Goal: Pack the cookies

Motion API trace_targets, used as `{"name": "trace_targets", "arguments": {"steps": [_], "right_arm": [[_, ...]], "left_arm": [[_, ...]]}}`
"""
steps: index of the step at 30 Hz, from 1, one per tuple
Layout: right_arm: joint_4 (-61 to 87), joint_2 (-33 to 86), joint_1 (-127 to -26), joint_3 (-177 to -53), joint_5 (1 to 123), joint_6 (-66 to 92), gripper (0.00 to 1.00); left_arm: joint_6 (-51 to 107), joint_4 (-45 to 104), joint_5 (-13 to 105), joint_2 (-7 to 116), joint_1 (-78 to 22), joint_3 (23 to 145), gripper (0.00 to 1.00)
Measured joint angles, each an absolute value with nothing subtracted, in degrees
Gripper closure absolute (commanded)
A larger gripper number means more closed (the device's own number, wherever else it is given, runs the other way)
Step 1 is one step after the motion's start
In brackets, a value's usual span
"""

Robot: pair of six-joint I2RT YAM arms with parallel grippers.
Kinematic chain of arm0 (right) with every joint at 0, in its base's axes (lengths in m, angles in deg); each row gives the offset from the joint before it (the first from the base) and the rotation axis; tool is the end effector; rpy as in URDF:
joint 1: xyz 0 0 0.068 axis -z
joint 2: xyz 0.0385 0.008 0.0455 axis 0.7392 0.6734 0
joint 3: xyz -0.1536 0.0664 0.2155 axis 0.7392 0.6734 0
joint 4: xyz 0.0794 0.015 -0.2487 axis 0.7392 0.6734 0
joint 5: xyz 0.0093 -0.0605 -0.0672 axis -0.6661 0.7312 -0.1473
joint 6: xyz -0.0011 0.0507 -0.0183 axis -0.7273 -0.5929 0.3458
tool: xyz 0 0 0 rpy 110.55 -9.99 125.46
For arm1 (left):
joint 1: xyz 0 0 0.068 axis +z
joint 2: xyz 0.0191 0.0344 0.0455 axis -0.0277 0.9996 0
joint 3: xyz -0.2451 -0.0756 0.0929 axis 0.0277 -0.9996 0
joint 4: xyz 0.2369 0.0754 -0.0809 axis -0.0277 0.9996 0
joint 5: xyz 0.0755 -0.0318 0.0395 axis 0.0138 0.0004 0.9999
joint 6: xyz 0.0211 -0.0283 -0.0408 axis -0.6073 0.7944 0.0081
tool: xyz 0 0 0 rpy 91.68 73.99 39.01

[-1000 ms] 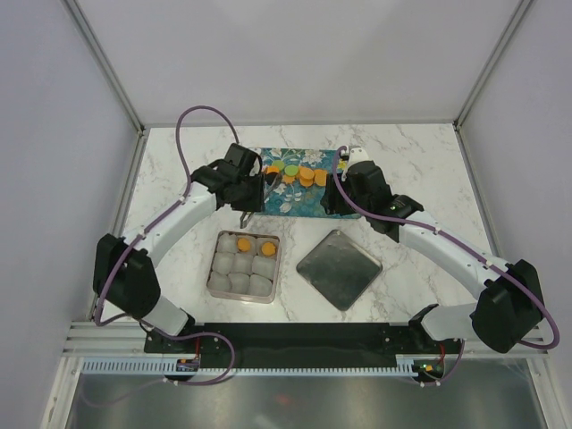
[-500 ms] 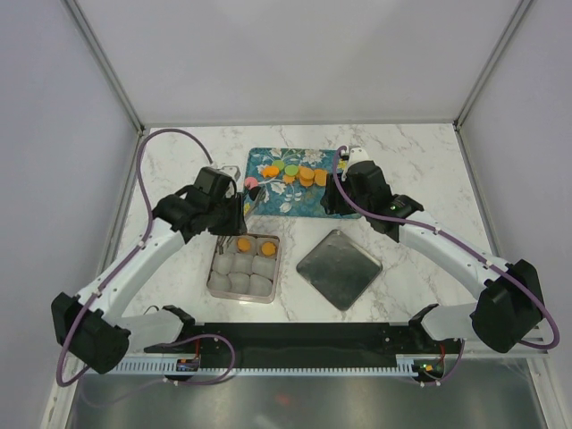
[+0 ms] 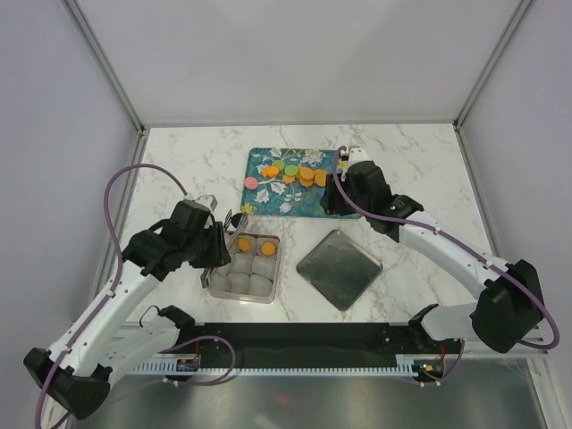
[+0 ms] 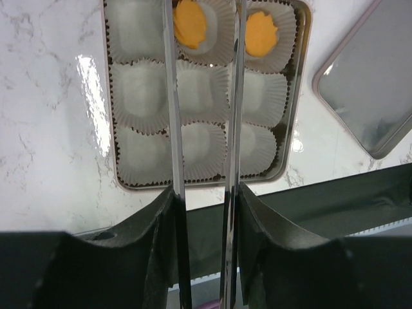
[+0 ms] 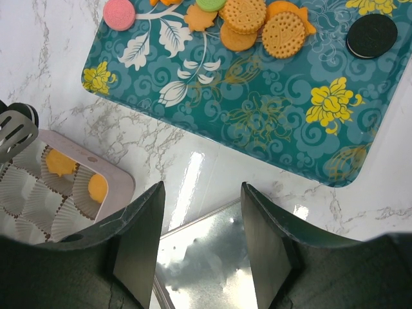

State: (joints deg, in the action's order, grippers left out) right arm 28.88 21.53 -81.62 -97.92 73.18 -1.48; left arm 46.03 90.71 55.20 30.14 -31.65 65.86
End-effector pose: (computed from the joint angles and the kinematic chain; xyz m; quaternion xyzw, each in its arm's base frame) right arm 0.2499 0.1654 0.2914 -0.0835 0.8787 0.1922 0.4289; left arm 0.1352 -0.0775 0.3010 0.0031 0.9557 -0.1385 0.2597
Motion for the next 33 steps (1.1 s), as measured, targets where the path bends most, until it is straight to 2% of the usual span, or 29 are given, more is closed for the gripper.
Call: {"name": "trace_targets", "arguments": {"steps": [18,33], "right_arm": [[28.36,21.57,-81.62,-97.92,72.43,-1.5,0.42],[27.6,22.2,-81.62,-97.92,72.06,-1.5,0.42]], "left_arm": [[51.76,98.04,55.73,21.03,-31.95,61.64,0.62],[52.89,99.3,57.19,20.33,-31.95,60.48,0.6]]}}
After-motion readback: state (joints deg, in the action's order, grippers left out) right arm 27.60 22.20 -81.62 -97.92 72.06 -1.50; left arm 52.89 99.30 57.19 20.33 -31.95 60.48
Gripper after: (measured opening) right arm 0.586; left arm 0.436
